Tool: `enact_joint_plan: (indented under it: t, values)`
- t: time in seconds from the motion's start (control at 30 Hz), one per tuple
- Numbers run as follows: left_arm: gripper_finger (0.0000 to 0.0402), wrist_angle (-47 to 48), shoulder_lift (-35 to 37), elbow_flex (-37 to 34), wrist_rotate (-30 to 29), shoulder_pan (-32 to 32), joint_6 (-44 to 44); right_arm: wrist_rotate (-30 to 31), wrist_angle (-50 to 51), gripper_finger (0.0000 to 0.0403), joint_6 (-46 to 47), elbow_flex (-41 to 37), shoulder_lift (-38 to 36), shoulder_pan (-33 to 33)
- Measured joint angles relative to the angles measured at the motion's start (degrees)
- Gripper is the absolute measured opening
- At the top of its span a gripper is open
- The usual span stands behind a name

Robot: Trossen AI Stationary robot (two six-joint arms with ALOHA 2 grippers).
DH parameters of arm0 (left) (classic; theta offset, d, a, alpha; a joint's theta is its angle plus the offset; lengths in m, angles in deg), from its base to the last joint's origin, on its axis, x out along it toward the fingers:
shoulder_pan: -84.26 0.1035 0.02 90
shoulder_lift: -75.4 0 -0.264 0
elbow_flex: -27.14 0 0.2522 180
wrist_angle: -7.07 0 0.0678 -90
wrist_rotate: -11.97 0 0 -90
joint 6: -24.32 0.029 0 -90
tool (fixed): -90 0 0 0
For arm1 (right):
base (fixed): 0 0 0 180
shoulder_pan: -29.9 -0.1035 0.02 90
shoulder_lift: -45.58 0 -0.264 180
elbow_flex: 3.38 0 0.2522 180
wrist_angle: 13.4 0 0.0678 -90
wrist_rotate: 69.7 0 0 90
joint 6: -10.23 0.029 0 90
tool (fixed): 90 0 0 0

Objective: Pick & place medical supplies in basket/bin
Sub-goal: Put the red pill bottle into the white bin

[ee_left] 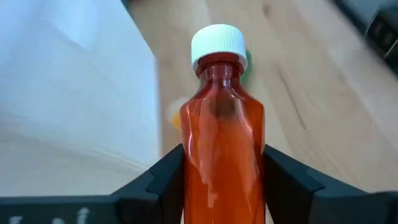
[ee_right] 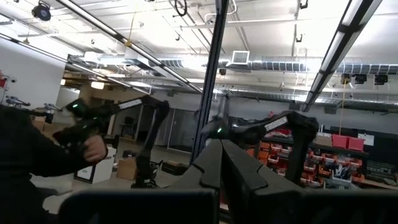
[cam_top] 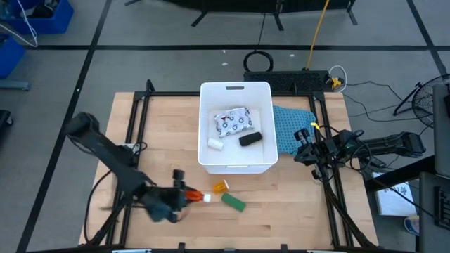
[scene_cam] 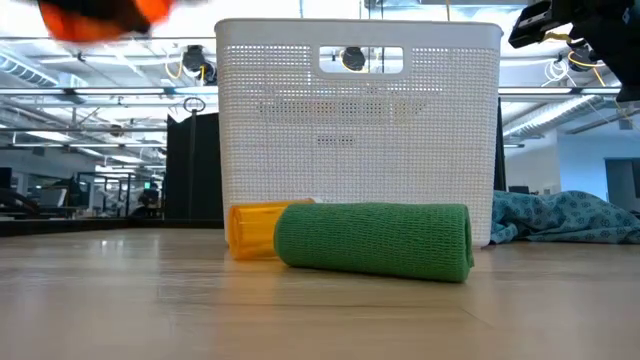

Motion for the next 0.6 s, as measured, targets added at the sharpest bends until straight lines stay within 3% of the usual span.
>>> enact_joint_plan:
  t: [0.17, 0.43, 0.6]
  values:
    - [0.0155, -5.2, 15.4, -7.3, -7.4, -3.0, 6.8, 0.0, 0.0, 0.0, 0.0, 0.0, 0.0, 0.0]
    - [0.0162, -24.7, 45.5, -26.3, -8.0, 1.0, 23.3, 0.0, 0.0, 0.0, 0.7, 0.0, 0.0, 0.0]
    - [0.0162, -33.3, 61.0, -38.4, -7.8, 5.8, 27.0, 0.0, 1.0, 0.0, 0.7, 0.0, 0.0, 0.0]
